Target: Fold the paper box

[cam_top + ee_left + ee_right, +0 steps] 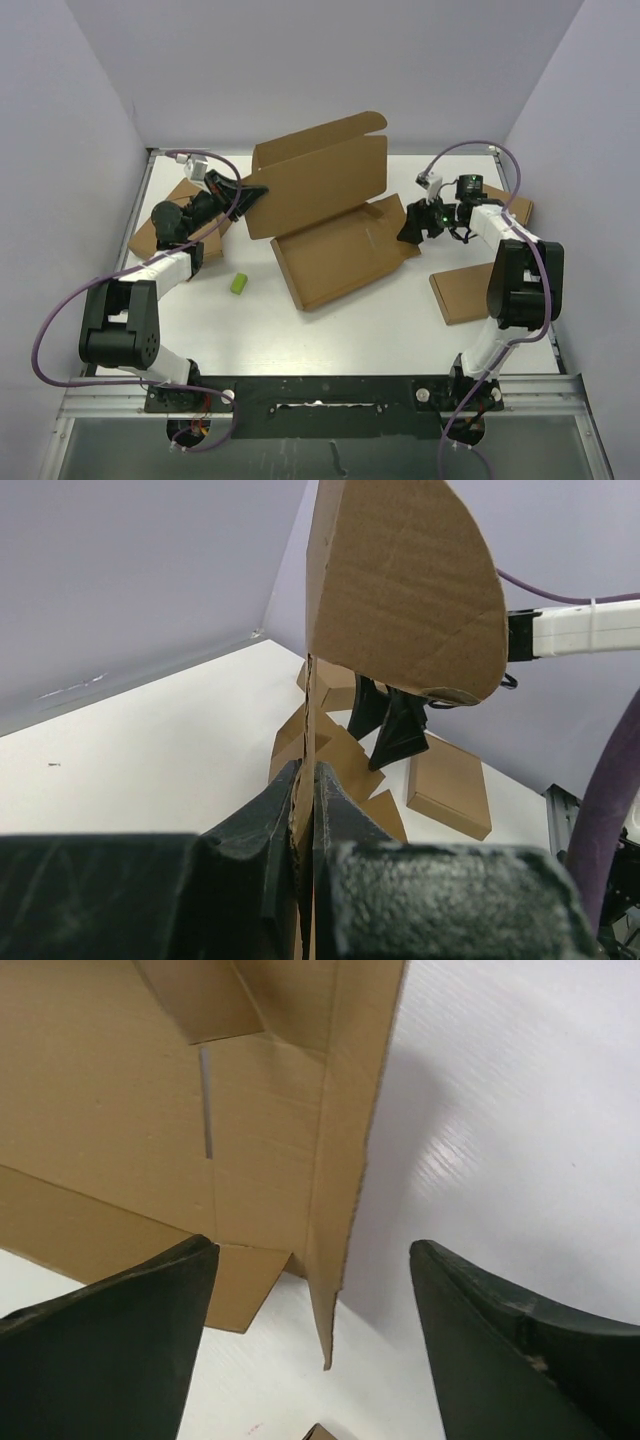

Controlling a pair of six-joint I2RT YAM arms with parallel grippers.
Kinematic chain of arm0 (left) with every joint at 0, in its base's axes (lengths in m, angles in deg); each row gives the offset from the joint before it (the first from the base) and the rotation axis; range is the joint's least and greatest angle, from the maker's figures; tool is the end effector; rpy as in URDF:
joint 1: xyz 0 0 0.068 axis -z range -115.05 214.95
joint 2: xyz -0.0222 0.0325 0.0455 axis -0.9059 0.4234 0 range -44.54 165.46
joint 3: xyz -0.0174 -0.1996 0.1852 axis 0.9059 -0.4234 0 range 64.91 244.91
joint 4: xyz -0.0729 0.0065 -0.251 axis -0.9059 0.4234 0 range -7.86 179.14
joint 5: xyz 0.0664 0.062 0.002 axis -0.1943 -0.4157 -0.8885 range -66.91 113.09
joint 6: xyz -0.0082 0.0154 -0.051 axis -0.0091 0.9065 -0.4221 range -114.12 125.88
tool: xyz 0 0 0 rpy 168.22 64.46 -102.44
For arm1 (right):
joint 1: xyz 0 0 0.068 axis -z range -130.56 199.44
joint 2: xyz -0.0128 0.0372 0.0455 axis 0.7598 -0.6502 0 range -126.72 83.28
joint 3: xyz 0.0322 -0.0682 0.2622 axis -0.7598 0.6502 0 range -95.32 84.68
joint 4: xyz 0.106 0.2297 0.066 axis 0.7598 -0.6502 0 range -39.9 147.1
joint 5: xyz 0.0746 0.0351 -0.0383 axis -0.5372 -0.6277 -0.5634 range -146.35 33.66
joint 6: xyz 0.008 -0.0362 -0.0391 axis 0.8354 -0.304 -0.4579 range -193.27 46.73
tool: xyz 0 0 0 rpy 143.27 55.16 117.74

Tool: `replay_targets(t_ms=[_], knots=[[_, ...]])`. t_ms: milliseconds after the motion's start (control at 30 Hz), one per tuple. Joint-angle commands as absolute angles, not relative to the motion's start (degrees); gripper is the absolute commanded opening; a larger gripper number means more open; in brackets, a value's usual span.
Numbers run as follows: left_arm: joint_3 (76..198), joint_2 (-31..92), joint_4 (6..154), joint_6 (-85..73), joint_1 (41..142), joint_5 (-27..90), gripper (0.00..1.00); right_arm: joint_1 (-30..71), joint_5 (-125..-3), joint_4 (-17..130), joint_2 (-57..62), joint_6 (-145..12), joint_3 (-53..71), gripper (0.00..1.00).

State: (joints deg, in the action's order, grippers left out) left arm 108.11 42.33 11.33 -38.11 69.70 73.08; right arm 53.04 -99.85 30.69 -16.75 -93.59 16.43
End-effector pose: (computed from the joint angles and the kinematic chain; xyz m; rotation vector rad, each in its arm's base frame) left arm 0.3072 -0.0528 0.2955 0.4172 1.3054 -1.1984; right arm 0.3593 0.0020 0.2107 -0.6047 2.2809 0.7771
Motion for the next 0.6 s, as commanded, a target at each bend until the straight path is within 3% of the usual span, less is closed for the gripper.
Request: replay_targets(t_ms=[0,167,267,433,567], knots=[[108.2,39.5,5.5,-39.4,69.4,73.4,0.00,53.1,-98.7,33.5,-18.1,-93.1,13.6,0.73],[108.1,39.7,4.5,-40.3,69.4,73.2,0.00,53.0,-101.9,33.1,-18.4,-93.2,14.2,0.34],[108.1,39.9,3.8,-41.2,69.4,73.4,0.00,52.9,-104.0,33.3,-17.6,-92.9,14.6,0.16],[107.8,40.0,3.2,-42.5,69.4,73.7,0.00,52.8,-106.6,36.9,-13.1,-90.7,17.1,0.02],[106.7,39.3,5.2,-41.3,69.3,73.1,0.00,52.9,-108.9,40.2,-8.8,-88.6,19.4,0.00]])
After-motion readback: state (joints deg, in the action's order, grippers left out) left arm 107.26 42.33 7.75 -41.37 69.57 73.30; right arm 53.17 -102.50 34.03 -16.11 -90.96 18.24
